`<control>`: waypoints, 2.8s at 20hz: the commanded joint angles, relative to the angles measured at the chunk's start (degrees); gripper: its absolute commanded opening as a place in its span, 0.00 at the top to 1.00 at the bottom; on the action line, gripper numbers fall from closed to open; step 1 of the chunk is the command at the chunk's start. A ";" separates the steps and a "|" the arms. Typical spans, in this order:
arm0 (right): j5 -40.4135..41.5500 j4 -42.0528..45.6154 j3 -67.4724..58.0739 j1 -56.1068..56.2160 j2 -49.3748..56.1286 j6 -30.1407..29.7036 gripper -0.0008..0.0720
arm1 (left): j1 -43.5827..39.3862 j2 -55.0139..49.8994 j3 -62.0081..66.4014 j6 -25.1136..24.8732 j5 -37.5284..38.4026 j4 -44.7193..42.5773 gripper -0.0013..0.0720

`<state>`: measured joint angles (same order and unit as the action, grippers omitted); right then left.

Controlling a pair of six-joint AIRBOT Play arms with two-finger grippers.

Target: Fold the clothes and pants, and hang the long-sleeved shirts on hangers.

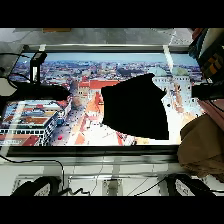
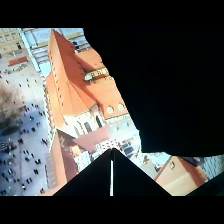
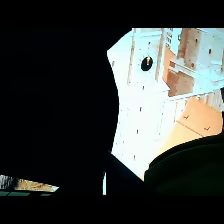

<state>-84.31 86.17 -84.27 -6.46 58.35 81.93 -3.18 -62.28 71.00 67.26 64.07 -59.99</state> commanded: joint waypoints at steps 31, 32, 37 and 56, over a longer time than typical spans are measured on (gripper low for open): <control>4.22 -14.78 41.68 -26.58 2.80 -16.31 0.98 | 0.04 -0.04 -0.24 0.02 1.20 -0.02 0.93; 2.67 -19.30 42.07 -30.34 4.50 -17.77 0.98 | 0.04 -0.04 -0.31 0.02 1.33 0.00 0.93; 3.72 -29.18 46.25 -38.40 10.97 -19.45 0.44 | 0.00 -2.05 -0.59 0.46 1.33 0.28 0.30; 19.85 -42.03 55.41 -32.98 18.08 -15.41 0.45 | -0.07 -15.19 -1.38 1.99 2.21 9.11 0.30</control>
<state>-68.84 44.62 -30.02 -41.87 75.88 66.57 -3.22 -76.29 70.13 68.60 66.08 -51.72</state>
